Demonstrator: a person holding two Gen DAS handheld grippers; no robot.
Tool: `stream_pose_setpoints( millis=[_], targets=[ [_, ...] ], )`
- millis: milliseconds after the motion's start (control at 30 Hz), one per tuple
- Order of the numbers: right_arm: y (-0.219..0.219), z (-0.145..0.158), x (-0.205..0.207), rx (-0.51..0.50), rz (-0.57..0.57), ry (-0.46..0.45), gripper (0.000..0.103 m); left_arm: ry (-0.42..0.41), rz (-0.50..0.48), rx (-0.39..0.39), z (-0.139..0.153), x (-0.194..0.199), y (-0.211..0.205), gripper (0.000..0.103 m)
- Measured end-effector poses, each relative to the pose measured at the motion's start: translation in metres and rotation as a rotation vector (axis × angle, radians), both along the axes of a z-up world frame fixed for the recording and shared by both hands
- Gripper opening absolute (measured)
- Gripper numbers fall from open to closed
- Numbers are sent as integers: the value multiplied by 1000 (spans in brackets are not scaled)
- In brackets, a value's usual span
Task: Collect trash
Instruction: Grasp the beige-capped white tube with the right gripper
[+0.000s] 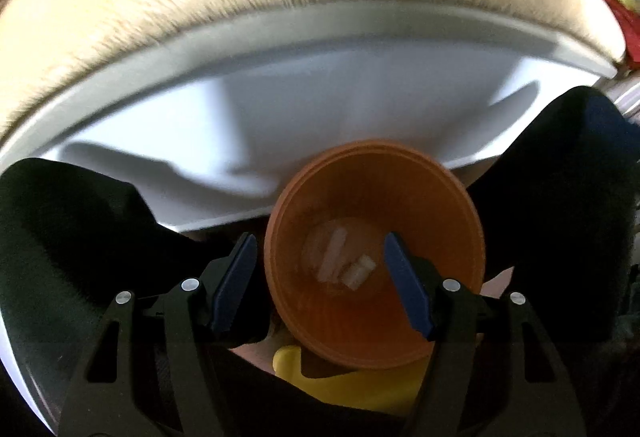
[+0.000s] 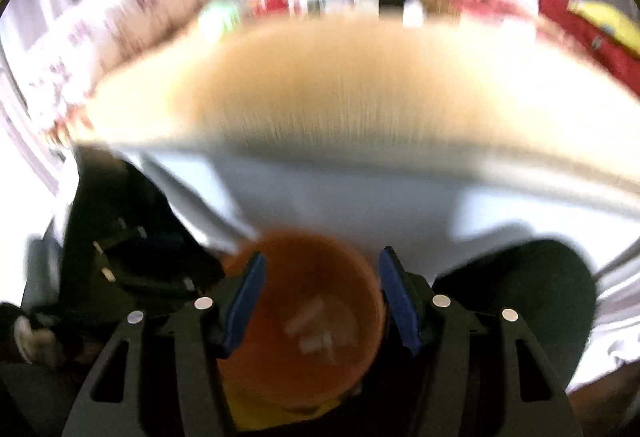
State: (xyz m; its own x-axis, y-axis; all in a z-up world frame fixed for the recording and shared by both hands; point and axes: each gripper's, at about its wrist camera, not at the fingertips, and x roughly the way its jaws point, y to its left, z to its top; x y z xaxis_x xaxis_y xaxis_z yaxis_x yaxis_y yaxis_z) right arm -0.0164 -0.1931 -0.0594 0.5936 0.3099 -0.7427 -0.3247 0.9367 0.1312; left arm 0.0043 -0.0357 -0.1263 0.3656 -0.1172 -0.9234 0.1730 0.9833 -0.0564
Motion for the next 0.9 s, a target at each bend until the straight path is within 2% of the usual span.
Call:
stream_pose_setpoints(
  millis=[100,233,367,433,600,767,900],
  targets=[
    [-5,37,10,39,-30,-148,59,-65,-9,-18,19,-10,3,66],
    [-7,61,54,49,-98,-243,59,-142,-30,-13,36,-18,2,71],
    [0,60,106,45,-157,-240,58,-164,-28,-11,43,-18,6,72],
    [7,60,125,27,-158,-229,54,-162,-22,-20,40,-16,2,72],
    [18,47,156,-27,-154,-178,46,-146,-13,-47,25,-12,5,72],
    [28,42,174,-46,-158,-170,36,-134,-6,-70,19,-12,10,72],
    [31,29,187,-5,-175,-165,28,-142,1,-77,21,-12,11,72]
  ],
)
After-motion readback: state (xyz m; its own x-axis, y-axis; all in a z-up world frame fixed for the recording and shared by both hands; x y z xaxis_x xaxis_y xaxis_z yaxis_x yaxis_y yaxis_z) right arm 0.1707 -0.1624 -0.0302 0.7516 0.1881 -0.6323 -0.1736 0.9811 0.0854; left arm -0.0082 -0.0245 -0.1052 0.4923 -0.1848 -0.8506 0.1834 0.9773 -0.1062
